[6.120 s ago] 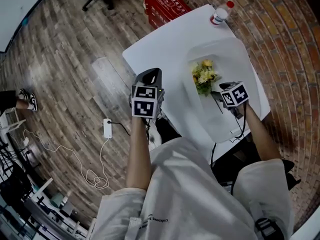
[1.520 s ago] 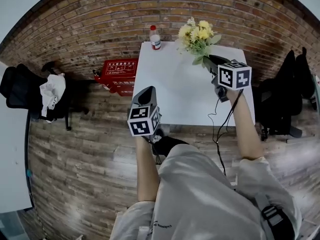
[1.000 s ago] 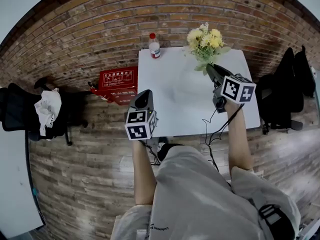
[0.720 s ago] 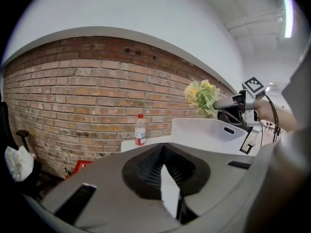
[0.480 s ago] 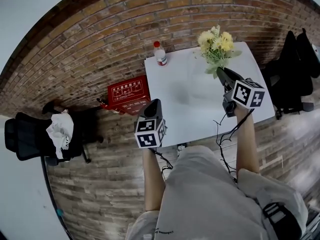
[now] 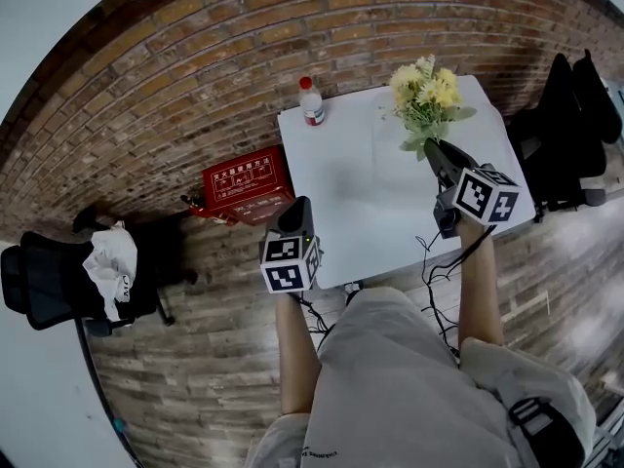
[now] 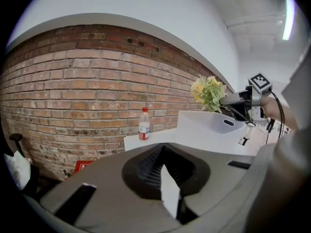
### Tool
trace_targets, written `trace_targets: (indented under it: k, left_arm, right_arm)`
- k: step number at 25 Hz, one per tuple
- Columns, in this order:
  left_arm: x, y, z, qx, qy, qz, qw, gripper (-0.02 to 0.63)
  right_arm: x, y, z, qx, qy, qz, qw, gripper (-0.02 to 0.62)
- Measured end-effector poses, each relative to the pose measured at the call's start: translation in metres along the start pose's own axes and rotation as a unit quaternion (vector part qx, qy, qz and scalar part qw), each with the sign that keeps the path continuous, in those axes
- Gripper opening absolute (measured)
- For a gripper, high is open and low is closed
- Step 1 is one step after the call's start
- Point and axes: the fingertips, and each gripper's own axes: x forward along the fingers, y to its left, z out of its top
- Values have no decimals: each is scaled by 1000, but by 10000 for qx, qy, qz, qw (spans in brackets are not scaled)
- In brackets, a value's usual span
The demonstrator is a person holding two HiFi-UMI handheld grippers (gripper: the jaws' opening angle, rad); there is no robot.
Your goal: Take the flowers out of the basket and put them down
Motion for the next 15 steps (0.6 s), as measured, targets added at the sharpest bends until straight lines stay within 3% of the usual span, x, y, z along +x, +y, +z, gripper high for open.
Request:
trace_targets:
  k: [9, 15]
  left_arm:
    - [34, -8, 27, -148, -256, -304, 9991, 25]
    - [55, -14, 37, -280, -315, -599, 9973, 25]
  right_arm:
    - [-2, 17, -5, 131, -19, -136, 9998, 74]
    - [-16, 29, -10, 208, -195, -548, 9981, 74]
